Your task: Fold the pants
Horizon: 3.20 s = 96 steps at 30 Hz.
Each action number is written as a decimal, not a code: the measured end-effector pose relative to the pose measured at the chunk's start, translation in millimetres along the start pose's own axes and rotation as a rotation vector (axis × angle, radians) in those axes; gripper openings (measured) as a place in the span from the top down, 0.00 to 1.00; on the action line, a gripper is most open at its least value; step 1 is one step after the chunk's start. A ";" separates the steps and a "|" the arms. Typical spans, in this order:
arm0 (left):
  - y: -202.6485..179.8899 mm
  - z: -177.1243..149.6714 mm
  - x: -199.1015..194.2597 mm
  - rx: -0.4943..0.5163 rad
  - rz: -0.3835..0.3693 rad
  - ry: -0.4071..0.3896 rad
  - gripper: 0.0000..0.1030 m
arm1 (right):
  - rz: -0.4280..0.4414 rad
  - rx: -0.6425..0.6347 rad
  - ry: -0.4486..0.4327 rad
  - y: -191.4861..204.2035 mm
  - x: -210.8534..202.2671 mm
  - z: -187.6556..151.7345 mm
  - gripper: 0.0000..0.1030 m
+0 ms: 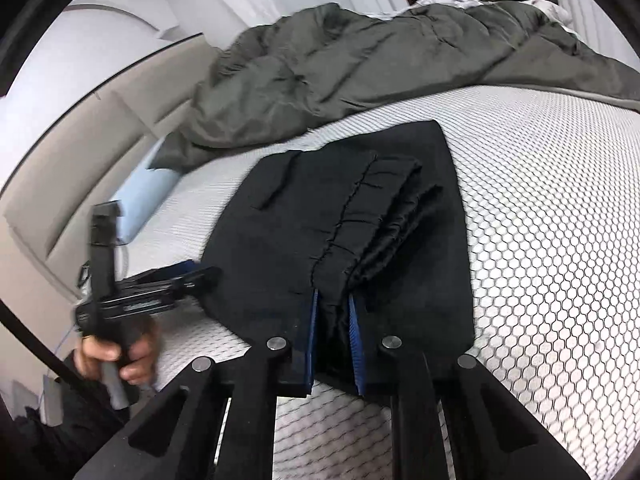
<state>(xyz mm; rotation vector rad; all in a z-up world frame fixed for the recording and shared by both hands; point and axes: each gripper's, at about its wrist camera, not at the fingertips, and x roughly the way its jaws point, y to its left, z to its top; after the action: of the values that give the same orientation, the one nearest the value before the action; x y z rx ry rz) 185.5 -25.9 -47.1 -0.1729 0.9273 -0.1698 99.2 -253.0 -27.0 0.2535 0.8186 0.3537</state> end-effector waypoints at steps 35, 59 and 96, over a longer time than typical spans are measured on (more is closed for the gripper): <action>4.8 6.3 -35.2 0.098 -0.058 -0.144 0.57 | -0.117 -0.095 -0.044 18.9 39.1 -13.3 0.97; -7.8 60.1 11.9 0.041 -0.059 -0.075 0.68 | -0.125 -0.146 -0.012 41.0 65.1 45.8 0.89; -3.8 127.6 84.9 -0.129 0.143 -0.004 0.63 | -0.139 0.031 0.160 8.3 151.8 92.6 0.89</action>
<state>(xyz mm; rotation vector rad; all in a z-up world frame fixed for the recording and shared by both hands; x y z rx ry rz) 338.0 -38.6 -37.2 -0.2251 0.9431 0.0230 262.3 -192.3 -64.0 0.1979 0.9942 0.2326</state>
